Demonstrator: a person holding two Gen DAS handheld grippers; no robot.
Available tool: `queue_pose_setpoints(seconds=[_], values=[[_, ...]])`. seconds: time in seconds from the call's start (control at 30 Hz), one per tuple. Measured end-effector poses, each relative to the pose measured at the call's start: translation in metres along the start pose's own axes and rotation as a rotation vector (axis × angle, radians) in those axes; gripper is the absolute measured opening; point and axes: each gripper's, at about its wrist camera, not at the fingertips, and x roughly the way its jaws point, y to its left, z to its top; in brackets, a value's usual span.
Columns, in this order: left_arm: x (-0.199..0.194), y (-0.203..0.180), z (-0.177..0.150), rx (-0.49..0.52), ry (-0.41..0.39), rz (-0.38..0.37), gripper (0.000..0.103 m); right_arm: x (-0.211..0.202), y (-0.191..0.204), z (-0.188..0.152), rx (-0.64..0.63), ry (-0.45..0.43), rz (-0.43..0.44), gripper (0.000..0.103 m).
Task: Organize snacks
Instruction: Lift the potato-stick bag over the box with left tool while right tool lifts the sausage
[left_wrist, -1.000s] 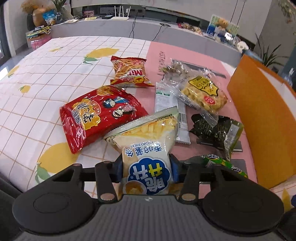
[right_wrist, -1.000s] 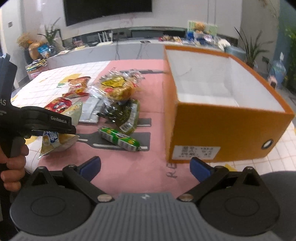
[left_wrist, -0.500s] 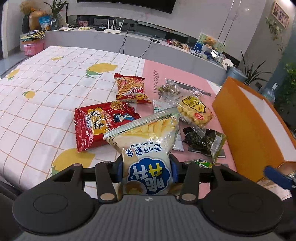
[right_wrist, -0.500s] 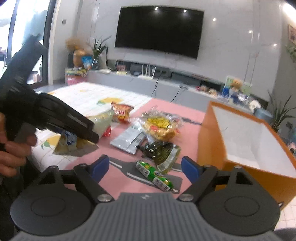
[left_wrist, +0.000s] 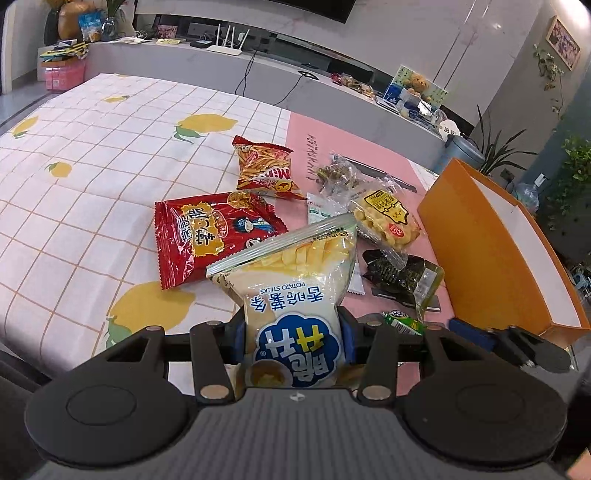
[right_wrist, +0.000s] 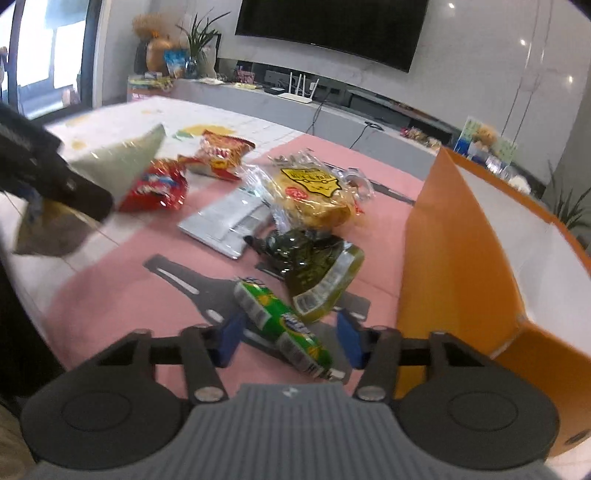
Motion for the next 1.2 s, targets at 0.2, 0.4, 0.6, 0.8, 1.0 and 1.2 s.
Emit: queue_pose_setpoints(seconds=[0.2, 0.4, 0.6, 0.8, 1.0, 1.2], values=[[-0.003, 0.002, -0.001, 0.004, -0.005, -0.006, 0.053, 0.015, -0.009, 0.0, 0.076, 0.05, 0.001, 0.031], [-0.004, 0.0, -0.002, 0.017, -0.003, -0.009, 0.053, 0.015, -0.003, -0.002, 0.012, 0.031, 0.032, 0.024], [-0.007, -0.007, -0.006, 0.065, -0.018, -0.009, 0.053, 0.007, 0.002, -0.004, 0.007, 0.022, 0.042, 0.021], [-0.013, -0.007, -0.005, 0.056, -0.028, -0.04, 0.053, -0.012, 0.002, 0.0, 0.059, -0.058, 0.078, 0.02], [-0.025, -0.013, -0.003, 0.078, -0.078, -0.024, 0.053, -0.041, -0.005, 0.009, 0.128, -0.179, 0.075, 0.02], [-0.048, -0.027, 0.006, 0.109, -0.163, -0.023, 0.053, -0.069, -0.028, 0.017, 0.255, -0.266, 0.043, 0.02]])
